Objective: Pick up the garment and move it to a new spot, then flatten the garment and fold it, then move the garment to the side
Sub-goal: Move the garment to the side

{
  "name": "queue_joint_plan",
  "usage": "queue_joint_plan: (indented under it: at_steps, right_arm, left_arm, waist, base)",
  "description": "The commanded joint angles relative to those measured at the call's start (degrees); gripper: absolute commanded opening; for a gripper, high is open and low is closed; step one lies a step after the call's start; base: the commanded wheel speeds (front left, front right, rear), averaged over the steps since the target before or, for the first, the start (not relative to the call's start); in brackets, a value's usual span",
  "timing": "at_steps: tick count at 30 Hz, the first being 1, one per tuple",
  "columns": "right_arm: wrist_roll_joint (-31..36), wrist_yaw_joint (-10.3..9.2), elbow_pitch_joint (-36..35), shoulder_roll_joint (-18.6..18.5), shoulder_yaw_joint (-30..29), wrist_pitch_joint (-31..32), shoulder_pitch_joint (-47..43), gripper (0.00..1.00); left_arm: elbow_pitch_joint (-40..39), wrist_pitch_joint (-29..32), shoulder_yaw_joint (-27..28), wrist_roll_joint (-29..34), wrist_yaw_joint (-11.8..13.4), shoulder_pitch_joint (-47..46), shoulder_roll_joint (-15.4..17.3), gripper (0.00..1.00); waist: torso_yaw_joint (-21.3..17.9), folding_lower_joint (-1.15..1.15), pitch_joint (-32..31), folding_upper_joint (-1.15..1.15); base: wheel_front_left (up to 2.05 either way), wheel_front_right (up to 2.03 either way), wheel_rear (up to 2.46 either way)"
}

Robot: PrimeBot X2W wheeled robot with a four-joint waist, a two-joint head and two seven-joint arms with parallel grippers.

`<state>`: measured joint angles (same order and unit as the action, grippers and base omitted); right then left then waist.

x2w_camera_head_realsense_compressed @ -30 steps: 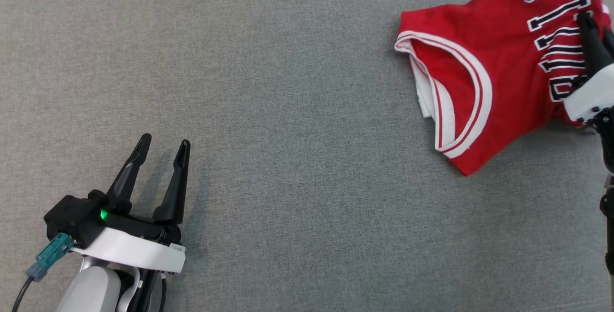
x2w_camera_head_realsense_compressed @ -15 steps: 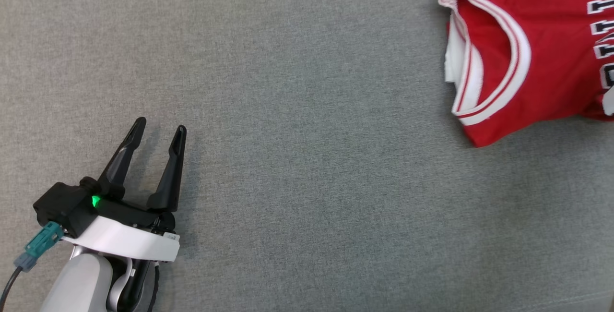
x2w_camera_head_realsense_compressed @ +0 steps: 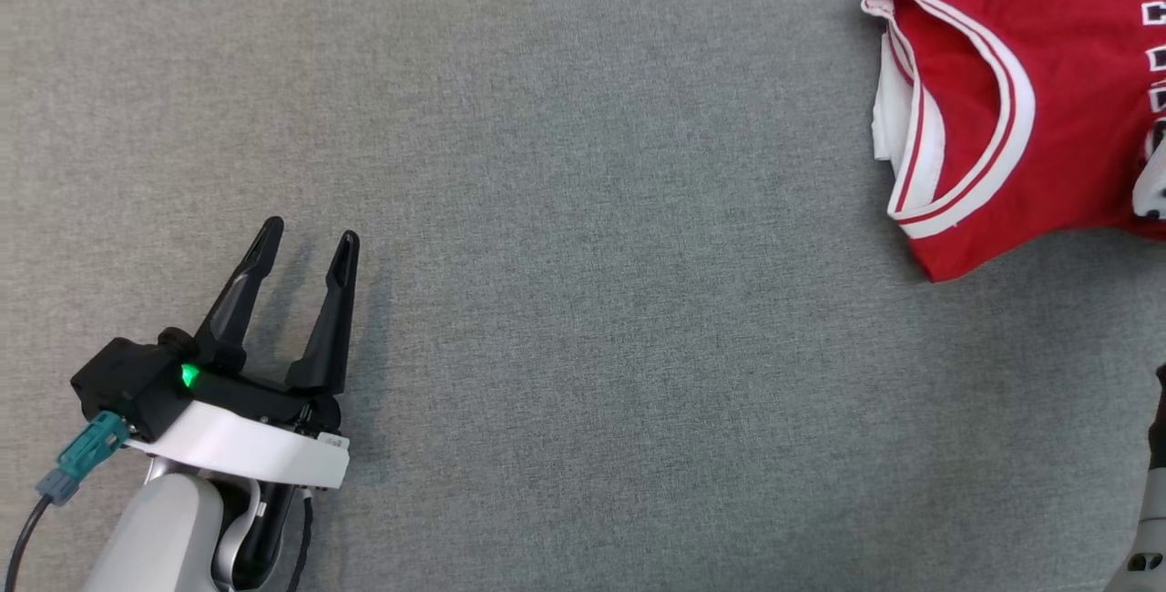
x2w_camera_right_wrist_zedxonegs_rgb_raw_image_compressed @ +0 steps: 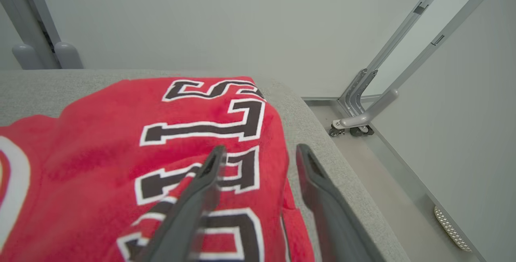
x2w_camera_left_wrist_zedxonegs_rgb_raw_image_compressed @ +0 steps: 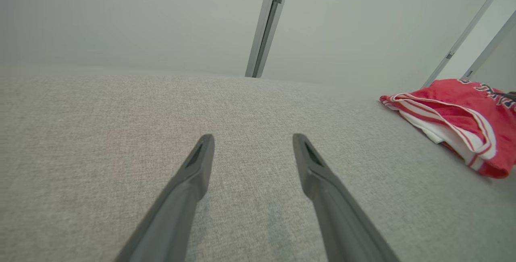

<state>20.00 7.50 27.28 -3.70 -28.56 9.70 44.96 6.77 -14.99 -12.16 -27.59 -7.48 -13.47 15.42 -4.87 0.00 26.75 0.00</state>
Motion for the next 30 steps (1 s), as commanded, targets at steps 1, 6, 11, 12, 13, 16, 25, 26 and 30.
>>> queue_joint_plan:
  at_steps: [1,6,11,12,13,16,25,26,30]
  right_arm:
    - [0.89,-0.01,0.66,0.0,-0.16,-0.7,0.34,1.0]
    - [2.93,-0.01,2.67,0.14,-0.12,-4.02,-0.28,1.0]
    - [-0.11,-0.01,2.76,-0.17,3.35,-9.2,-1.53,1.0]
    - [-1.25,-0.01,2.6,-0.23,4.82,-10.13,-2.06,1.0]
    - [-2.19,-0.01,2.35,-0.46,6.42,-10.8,-2.93,1.0]
    - [-5.64,-0.01,-0.13,-0.97,10.11,-12.66,-5.84,1.0]
    - [-18.64,-0.01,-11.72,-0.53,17.99,-17.33,-19.32,1.0]
    - [-20.1,-0.01,-12.7,-0.45,18.84,-17.76,-20.88,1.0]
    - [-25.38,-0.01,-14.95,-1.09,23.56,-19.06,-27.0,1.0]
  left_arm:
    - [0.27,-0.23,0.11,-0.03,-0.05,-0.65,-0.05,1.0]
    - [1.27,-0.23,0.6,0.28,-0.05,1.12,-1.58,1.0]
    - [2.31,-0.23,1.63,0.97,-0.05,2.9,-3.46,1.0]
    - [2.49,-0.23,2.28,1.05,-0.05,3.35,-3.83,1.0]
    - [2.6,-0.23,2.94,1.28,-0.05,3.82,-4.27,1.0]
    - [2.72,-0.23,5.86,2.1,-0.05,4.94,-5.07,1.0]
    - [1.56,-0.23,14.32,4.34,-0.05,7.46,-6.55,1.0]
    - [1.5,-0.23,14.79,4.6,-0.05,7.8,-6.8,1.0]
    - [1.45,-0.23,15.7,5.21,-0.05,9.45,-8.07,1.0]
  waist:
    - [0.16,0.0,-1.15,0.0]
    - [-0.34,0.0,-5.67,0.0]
    - [-1.23,0.0,-11.36,0.0]
    - [-1.39,0.0,-12.55,0.0]
    - [-1.51,0.0,-13.67,0.0]
    - [-1.63,0.0,-16.56,0.0]
    - [-0.1,0.0,-21.97,0.0]
    - [0.1,0.0,-22.42,0.0]
    - [0.91,0.0,-23.77,0.0]
  base:
    - [0.0,0.0,0.0]
    - [0.0,0.0,0.0]
    - [0.0,0.0,0.0]
    - [0.0,0.0,0.0]
    - [0.0,0.0,0.0]
    - [0.0,0.0,0.0]
    - [0.0,0.0,0.0]
    - [0.0,0.0,0.0]
    - [0.0,0.0,0.0]
